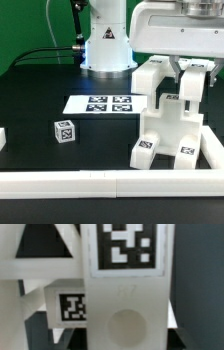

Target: Assemble chair

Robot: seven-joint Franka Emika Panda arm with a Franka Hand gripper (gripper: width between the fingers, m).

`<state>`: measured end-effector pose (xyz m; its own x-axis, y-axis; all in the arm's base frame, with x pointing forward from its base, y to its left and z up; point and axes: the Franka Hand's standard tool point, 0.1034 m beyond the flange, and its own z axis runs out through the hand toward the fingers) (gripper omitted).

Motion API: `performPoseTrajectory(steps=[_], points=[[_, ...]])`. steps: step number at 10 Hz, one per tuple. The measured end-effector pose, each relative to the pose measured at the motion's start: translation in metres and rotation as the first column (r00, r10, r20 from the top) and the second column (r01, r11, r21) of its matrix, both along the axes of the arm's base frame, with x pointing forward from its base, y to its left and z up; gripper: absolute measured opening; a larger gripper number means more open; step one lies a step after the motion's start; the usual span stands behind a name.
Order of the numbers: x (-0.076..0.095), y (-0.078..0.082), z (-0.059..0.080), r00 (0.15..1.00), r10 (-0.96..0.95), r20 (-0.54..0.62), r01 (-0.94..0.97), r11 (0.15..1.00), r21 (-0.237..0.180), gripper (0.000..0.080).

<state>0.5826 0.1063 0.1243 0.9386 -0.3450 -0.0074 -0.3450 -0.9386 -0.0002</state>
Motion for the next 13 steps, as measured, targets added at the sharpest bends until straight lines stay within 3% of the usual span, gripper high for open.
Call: performPoseTrajectory(steps=[6,8,11,13], points=[[0.005,-0.007,-0.018,1.0,-0.004,0.005,0.004,1.0,-0.015,0.0284],[0.009,-0.02,-0.026,1.0,0.013,0.023,-0.013,1.0,-0.021,0.0284],[0.019,-0.03,-0.026,0.998,0.031,0.062,-0.03,0.999,-0.024,0.0284],[0.026,-0.049,-0.025,0.994,0.069,0.086,-0.067,0.997,-0.03,0.0284]])
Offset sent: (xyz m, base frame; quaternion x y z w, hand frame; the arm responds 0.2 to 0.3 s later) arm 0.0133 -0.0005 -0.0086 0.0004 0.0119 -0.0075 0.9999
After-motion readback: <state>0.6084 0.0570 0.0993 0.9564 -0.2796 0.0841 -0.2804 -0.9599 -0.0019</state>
